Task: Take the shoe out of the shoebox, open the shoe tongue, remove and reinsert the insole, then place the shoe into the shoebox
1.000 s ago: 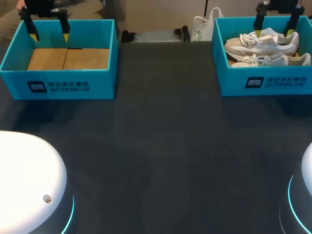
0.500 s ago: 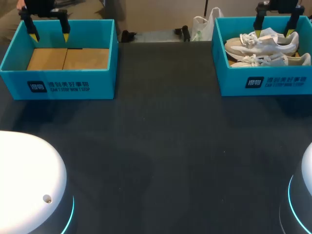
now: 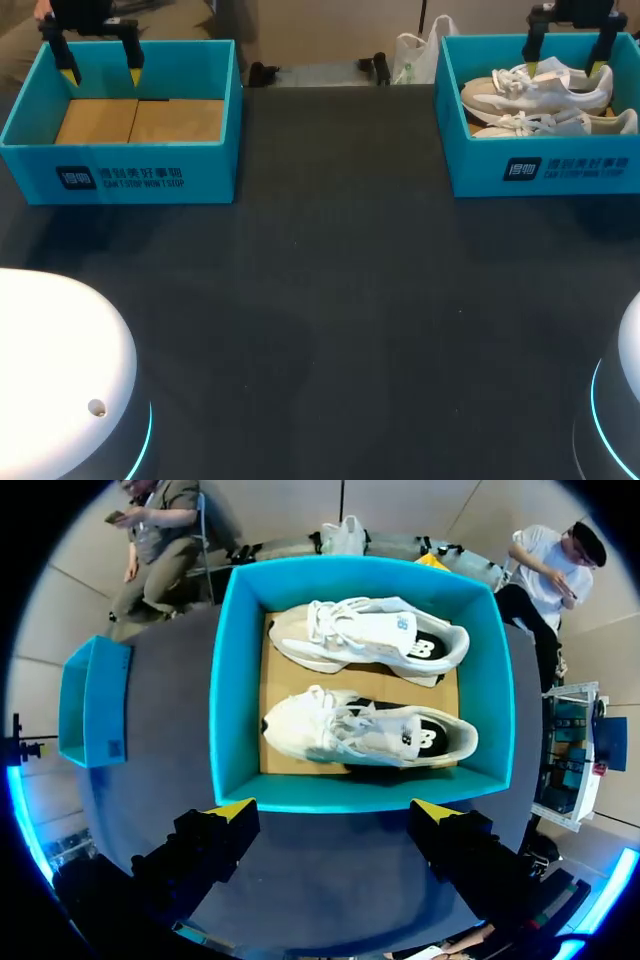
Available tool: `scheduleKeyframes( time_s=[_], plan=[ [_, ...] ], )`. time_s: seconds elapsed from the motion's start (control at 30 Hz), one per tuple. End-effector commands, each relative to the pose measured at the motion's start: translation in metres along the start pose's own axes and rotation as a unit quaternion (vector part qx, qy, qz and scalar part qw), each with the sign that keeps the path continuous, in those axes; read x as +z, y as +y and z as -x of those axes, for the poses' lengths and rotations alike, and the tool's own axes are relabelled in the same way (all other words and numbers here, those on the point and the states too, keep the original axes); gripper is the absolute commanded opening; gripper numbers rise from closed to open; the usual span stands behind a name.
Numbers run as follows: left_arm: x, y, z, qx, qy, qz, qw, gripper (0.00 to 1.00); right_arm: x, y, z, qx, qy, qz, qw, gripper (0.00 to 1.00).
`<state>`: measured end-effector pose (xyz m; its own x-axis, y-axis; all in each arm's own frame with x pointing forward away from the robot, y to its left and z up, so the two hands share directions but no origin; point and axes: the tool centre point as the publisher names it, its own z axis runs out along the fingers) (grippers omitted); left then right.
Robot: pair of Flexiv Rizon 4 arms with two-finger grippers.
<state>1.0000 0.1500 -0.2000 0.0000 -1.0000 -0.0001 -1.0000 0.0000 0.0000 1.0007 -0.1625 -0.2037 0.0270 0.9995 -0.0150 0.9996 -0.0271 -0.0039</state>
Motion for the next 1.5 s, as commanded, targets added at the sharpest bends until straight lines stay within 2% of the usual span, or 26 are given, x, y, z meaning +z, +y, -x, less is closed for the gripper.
scheduleKeyframes(
  time_s=[0.03, 0.37, 0.57, 0.83, 1.1, 1.2, 1.3, 1.5],
  plan=[
    [0.0, 0.0, 0.0, 0.0, 0.0, 0.0, 1.0, 1.0, 0.007, 0.001, 0.021, 0.004, 0.01, -0.001, 1.0, 1.0],
    [0.0, 0.0, 0.0, 0.0, 0.0, 0.0, 1.0, 1.0, 0.021, 0.004, 0.069, 0.02, 0.011, 0.003, 1.0, 1.0],
    [0.0, 0.0, 0.0, 0.0, 0.0, 0.0, 1.0, 1.0, 0.026, 0.006, 0.089, 0.027, -0.017, 0.002, 0.999, 1.0],
    [0.0, 0.0, 0.0, 0.0, 0.0, 0.0, 1.0, 1.0, 0.031, 0.012, 0.111, 0.025, -0.022, 0.009, 0.999, 1.0],
    [0.0, 0.0, 0.0, 0.0, 0.0, 0.0, 1.0, 1.0, 0.044, 0.013, 0.124, 0.017, -0.022, 0.015, 1.0, 1.0],
    [0.0, 0.0, 0.0, 0.0, 0.0, 0.0, 1.0, 1.0, 0.052, 0.016, 0.122, 0.015, -0.027, 0.015, 0.999, 0.85],
    [0.0, 0.0, 0.0, 0.0, 0.0, 0.0, 1.0, 1.0, 0.061, 0.018, 0.12, 0.008, -0.034, 0.016, 0.999, 0.86],
    [0.0, 0.0, 0.0, 0.0, 0.0, 0.0, 1.0, 1.0, 0.079, 0.023, 0.126, 0.012, -0.035, 0.015, 0.999, 0.81]
  ],
)
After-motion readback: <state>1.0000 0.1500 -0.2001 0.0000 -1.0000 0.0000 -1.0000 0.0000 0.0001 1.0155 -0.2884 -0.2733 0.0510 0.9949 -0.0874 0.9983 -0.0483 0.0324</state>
